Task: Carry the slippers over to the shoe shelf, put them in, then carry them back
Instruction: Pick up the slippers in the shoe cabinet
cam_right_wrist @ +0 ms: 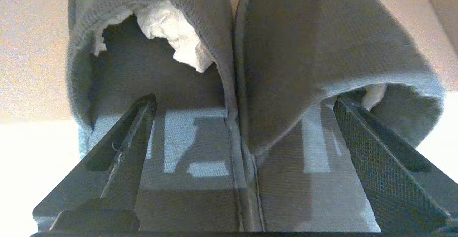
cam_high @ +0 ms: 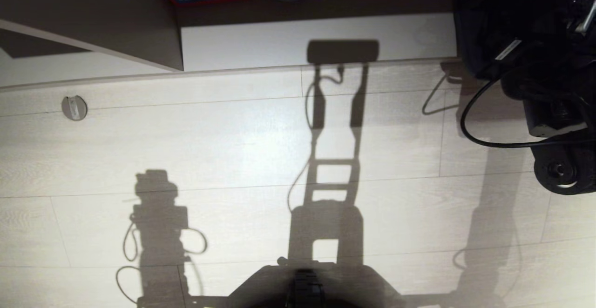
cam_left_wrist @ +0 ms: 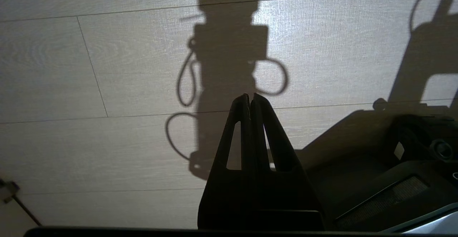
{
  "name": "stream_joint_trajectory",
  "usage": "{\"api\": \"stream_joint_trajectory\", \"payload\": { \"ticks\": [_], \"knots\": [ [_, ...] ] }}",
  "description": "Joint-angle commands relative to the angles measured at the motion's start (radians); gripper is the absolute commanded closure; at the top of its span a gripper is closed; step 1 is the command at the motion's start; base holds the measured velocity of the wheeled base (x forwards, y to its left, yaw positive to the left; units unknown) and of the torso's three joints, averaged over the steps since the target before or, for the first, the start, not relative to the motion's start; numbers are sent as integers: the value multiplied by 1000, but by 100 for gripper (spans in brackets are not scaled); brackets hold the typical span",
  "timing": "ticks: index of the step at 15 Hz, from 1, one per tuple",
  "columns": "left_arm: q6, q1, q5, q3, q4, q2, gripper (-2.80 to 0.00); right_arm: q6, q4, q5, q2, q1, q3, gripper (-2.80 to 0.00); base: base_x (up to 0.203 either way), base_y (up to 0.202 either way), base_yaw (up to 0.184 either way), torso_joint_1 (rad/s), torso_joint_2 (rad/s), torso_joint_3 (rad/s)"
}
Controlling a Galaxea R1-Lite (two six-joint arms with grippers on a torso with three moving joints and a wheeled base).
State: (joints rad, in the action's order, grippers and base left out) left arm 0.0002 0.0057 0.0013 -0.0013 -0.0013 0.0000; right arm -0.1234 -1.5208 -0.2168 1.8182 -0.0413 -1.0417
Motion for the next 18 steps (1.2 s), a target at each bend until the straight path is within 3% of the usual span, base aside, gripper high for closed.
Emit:
{"api": "stream_joint_trajectory", "payload": {
  "ticks": [1,18],
  "knots": [
    [0,0,0,0,0,0,0,-1,-9,-1,22,0,-25,-280,0,0,0,0,0,0],
    [0,0,0,0,-2,0,0,-22,-7,7,139,24,-235,-280,0,0,0,0,0,0]
  ]
}}
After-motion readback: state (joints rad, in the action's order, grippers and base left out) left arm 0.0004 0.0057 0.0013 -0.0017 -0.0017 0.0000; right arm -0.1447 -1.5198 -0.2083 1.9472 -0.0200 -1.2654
